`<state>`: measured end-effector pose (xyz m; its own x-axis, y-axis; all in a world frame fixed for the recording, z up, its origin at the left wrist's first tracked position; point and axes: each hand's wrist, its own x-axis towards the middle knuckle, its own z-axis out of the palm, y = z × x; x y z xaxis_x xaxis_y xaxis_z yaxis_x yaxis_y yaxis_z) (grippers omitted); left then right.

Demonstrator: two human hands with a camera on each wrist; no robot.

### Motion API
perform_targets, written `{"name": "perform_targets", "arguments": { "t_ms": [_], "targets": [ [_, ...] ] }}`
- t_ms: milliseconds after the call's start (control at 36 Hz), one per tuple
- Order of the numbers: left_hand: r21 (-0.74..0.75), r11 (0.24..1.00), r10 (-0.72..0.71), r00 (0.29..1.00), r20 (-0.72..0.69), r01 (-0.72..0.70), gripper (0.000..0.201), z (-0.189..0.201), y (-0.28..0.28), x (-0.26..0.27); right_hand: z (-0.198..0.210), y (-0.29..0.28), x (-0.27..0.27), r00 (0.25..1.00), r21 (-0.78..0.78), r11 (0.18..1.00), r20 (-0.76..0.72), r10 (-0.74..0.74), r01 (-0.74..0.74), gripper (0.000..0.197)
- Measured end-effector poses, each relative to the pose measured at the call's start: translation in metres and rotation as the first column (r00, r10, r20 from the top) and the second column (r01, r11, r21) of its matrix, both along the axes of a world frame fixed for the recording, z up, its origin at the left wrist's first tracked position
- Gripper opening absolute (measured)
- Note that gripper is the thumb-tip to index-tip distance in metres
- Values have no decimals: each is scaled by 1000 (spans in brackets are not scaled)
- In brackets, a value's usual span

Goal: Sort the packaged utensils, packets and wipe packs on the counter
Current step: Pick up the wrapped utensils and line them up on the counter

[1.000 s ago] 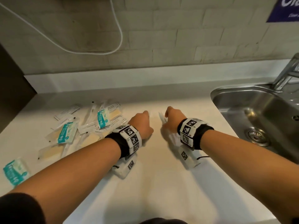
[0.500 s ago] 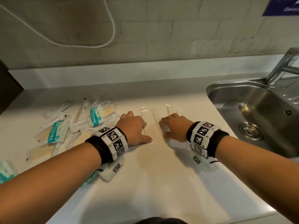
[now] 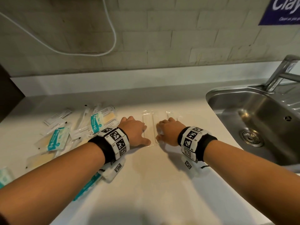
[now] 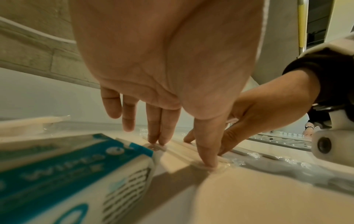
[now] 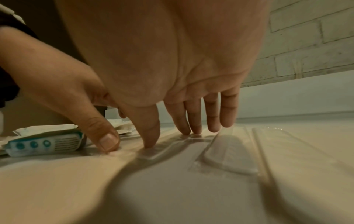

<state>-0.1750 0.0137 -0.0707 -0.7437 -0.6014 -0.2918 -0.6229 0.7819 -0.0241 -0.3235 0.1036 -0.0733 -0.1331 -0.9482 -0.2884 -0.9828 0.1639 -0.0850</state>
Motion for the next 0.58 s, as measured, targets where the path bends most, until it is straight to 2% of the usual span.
{"name": "perform_targets", "arguments": {
  "t_ms": [222, 389, 444, 528, 583],
  "targets": [
    [-9, 1000, -9, 1000, 3, 9, 51, 1, 1, -2, 0, 1, -1, 1000, 3, 1000, 11, 10, -10, 46],
    [-8, 1000, 11, 1000, -3, -11, 49, 2, 3, -4, 2, 3, -3, 1000, 9, 1000, 21, 12, -12, 45],
    [5, 1000, 15, 999, -47, -15, 47, 3, 3, -6, 5, 6, -7, 999, -22, 1000, 38, -1, 2, 46],
    [30, 999, 30, 983, -183, -25, 60, 5, 6, -15, 14, 14, -20, 997, -63, 996, 51, -58, 62, 47],
    [45, 999, 4, 965, -264, 9, 59, 8, 12, -26, 21, 22, -34, 993, -53, 992, 33, -117, 118, 43]
  ]
}}
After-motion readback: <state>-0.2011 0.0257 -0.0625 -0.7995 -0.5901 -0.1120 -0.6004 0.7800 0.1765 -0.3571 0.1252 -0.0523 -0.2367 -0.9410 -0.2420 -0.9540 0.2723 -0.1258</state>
